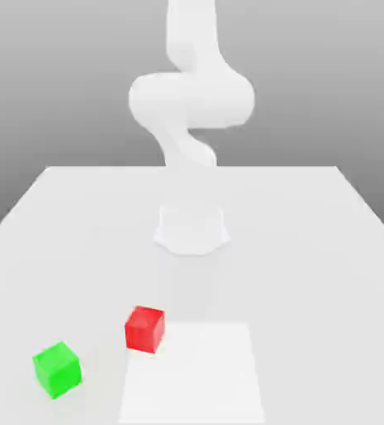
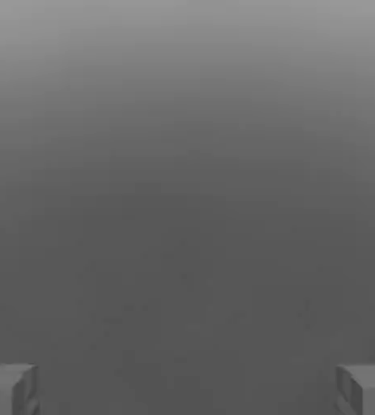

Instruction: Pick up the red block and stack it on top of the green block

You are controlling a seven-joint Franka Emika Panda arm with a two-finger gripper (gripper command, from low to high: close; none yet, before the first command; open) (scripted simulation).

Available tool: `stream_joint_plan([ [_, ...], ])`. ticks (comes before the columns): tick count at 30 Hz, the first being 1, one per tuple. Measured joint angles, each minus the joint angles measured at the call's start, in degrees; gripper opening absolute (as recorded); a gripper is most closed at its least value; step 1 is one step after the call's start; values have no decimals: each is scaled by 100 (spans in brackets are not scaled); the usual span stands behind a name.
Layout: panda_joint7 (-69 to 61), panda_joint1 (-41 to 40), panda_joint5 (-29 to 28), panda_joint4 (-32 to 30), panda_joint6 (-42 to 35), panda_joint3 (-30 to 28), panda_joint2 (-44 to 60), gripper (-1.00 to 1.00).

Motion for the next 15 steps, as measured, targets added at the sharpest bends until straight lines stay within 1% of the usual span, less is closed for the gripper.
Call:
stream_joint_plan([
  [15, 339, -541, -113, -2397, 2108, -394, 3032, 0],
])
